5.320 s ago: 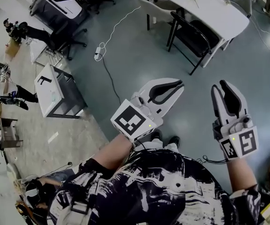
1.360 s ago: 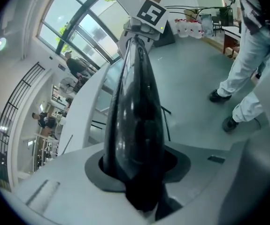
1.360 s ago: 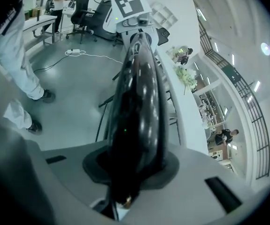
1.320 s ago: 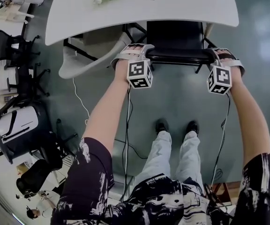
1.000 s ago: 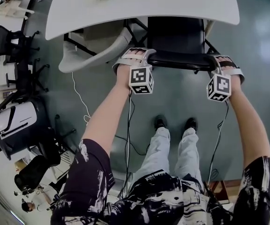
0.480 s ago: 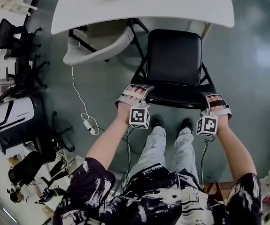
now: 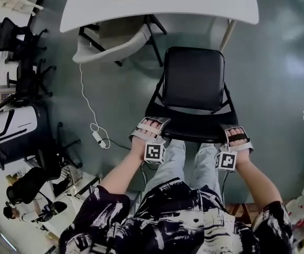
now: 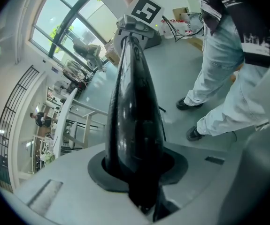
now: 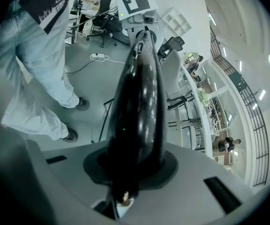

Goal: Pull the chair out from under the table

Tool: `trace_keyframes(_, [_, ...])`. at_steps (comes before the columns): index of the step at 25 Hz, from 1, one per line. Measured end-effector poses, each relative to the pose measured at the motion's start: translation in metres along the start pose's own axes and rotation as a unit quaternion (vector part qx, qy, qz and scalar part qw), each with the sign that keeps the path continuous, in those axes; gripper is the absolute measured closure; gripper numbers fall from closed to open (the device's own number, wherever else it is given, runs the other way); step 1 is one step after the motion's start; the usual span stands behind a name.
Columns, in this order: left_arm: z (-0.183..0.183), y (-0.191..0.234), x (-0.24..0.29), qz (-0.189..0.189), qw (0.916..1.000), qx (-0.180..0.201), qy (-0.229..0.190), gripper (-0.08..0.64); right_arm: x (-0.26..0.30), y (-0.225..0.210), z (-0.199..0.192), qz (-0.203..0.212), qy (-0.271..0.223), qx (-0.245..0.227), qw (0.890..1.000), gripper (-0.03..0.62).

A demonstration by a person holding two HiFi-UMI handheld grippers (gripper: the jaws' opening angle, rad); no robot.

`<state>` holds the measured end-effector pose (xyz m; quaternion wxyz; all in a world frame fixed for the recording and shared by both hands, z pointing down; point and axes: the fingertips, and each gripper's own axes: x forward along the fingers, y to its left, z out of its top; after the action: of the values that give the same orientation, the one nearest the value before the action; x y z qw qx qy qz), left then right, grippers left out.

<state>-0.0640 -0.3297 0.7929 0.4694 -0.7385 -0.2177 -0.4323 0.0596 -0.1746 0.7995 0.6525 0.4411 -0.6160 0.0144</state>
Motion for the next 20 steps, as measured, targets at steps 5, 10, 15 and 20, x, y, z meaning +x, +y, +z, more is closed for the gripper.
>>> trace_keyframes(5, [0.013, -0.032, -0.02, -0.012, 0.9999, -0.003, -0.001, 0.475, -0.024, 0.03, 0.005, 0.012, -0.001, -0.004, 1.0, 0.538])
trace_keyframes(10, [0.015, -0.042, -0.023, -0.029, 0.9994, -0.017, -0.001, 0.449, -0.025, 0.039, 0.005, 0.012, -0.002, -0.006, 1.0, 0.535])
trace_keyframes(15, [0.013, -0.043, -0.027, -0.06, 0.9967, -0.052, -0.019, 0.376, -0.034, 0.046, 0.007, 0.038, -0.031, -0.002, 0.999, 0.39])
trace_keyframes(20, [-0.014, -0.034, -0.083, -0.097, 0.9924, -0.074, -0.012, 0.361, -0.108, 0.02, 0.009, 0.055, -0.098, 0.01, 0.994, 0.361])
